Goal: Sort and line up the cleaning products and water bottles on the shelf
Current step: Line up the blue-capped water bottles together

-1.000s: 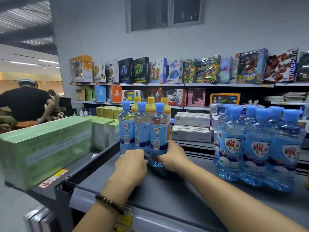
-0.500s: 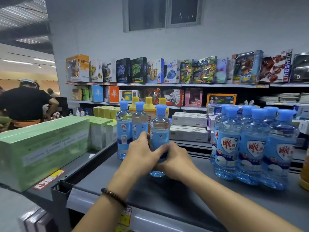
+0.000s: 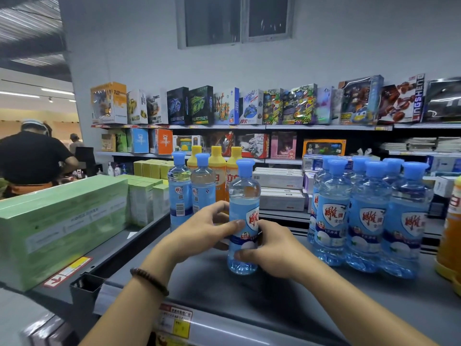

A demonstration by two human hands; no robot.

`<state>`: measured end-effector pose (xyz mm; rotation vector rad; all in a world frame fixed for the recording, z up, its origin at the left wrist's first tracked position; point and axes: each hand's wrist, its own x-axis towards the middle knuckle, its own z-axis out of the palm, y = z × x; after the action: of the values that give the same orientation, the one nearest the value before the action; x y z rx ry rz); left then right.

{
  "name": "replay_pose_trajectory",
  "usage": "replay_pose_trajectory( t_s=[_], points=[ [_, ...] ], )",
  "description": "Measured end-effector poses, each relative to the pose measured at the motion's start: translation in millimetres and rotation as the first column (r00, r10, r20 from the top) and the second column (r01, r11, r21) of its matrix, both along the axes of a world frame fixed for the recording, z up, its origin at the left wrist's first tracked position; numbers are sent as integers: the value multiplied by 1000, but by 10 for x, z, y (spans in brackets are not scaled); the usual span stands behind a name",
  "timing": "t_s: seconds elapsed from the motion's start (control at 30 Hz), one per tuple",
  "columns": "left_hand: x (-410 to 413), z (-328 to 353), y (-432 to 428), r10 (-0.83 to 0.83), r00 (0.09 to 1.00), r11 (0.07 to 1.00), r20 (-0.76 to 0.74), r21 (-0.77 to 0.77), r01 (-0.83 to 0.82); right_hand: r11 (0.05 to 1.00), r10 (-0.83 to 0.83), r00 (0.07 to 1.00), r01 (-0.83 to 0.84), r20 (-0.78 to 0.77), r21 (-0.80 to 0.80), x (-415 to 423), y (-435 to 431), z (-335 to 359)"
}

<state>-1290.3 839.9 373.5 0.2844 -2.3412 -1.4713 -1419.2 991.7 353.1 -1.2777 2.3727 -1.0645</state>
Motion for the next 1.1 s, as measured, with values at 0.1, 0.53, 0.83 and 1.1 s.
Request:
replay_pose_trajectory(
  t_s=[0.1,0.53,0.83,1.1],
  points=[
    [-50,-28,164,119,984,984,-130,-120,-135,993,-99,985,107,-144,52,118,72,31],
    [-380,-9,690,4,986,993,-168,-119,-24,964,-236,947,256,-219,67,1,823,56],
    [-849,-53,1267,-95,983,991,-156,-107,78,907,-406,897,419,-175,47,-188,1475,3],
    [-1313,-58,1875,-169,973,969,-156,-208,135,840,-531,839,540,-118,50,-380,2067,7]
  ],
)
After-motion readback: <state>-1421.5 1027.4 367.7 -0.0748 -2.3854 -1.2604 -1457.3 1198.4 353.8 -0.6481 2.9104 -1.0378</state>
